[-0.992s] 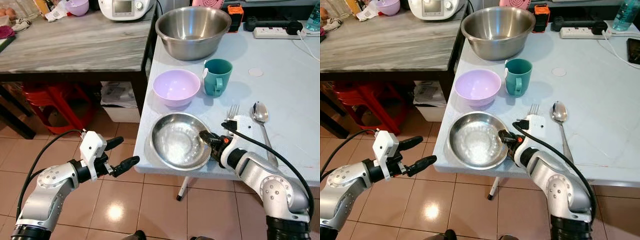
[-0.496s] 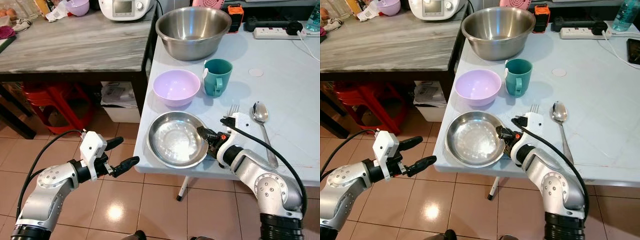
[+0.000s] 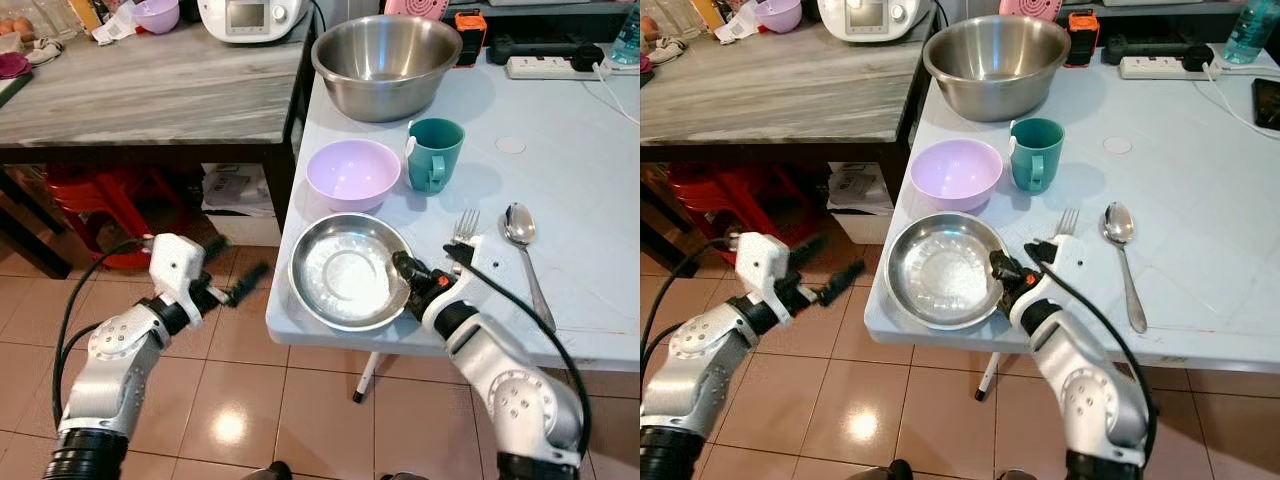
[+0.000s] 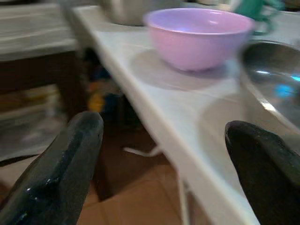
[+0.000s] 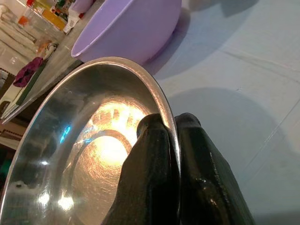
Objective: Setting the table
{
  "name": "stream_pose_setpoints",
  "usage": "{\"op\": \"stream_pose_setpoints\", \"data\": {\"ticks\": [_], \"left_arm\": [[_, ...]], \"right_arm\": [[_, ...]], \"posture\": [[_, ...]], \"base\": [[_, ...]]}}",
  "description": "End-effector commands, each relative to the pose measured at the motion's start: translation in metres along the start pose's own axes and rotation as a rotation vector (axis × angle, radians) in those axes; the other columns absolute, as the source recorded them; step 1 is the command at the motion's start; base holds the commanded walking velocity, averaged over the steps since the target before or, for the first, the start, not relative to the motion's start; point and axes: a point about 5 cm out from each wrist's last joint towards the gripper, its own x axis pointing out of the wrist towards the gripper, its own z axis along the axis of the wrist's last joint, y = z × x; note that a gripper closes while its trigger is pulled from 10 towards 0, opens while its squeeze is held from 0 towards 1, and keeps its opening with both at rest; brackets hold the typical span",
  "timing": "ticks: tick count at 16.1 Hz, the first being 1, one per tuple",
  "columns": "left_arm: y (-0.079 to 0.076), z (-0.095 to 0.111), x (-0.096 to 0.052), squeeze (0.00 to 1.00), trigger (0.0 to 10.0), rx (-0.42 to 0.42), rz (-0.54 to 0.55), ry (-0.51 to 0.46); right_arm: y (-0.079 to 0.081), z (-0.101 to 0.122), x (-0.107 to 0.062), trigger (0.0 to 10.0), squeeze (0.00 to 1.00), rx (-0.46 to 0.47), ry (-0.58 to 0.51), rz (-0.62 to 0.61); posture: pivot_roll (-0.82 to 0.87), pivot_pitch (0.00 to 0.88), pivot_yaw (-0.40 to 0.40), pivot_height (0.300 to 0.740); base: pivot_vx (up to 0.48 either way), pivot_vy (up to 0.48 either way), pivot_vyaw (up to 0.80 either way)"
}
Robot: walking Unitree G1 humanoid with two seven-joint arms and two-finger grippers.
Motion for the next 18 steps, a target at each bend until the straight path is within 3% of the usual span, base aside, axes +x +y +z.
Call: {"op": "stream_pose_setpoints", "data": {"ticks": [1, 6, 7, 11, 18], "left_arm": [[0.009, 0.0, -0.003, 0.0, 10.0, 0.01, 0.078, -0.003], [0.031, -0.014, -0.003, 0.0, 10.0, -0.017, 0.423, -0.006], [0.032, -0.016, -0.002, 0.0, 10.0, -0.04, 0.445, -0.006], [0.031, -0.019, 0.003, 0.0, 10.0, -0.05, 0.459, -0.009], [0.024, -0.02, 0.014, 0.0, 10.0, -0.066, 0.44, -0.028]], "right_arm": [[0.01, 0.003, -0.001, 10.0, 0.0, -0.024, -0.036, 0.039], [0.011, 0.011, 0.001, 10.0, 0.0, -0.115, -0.163, 0.008], [0.01, 0.012, 0.001, 10.0, 0.0, -0.12, -0.17, 0.003], [0.007, 0.01, 0.003, 10.0, 0.0, -0.138, -0.173, -0.016], [0.009, 0.01, 0.004, 10.0, 0.0, -0.136, -0.2, -0.01]], "posture": [[-0.13, 0.115, 0.095, 0.74], [-0.13, 0.093, 0.079, 0.74], [-0.13, 0.093, 0.079, 0.74], [-0.13, 0.089, 0.078, 0.74], [-0.14, 0.092, 0.088, 0.74]], "base": [[0.0, 0.0, 0.0], [0.0, 0.0, 0.0], [0.0, 0.0, 0.0], [0.0, 0.0, -0.27], [0.0, 0.333, -0.59]]}}
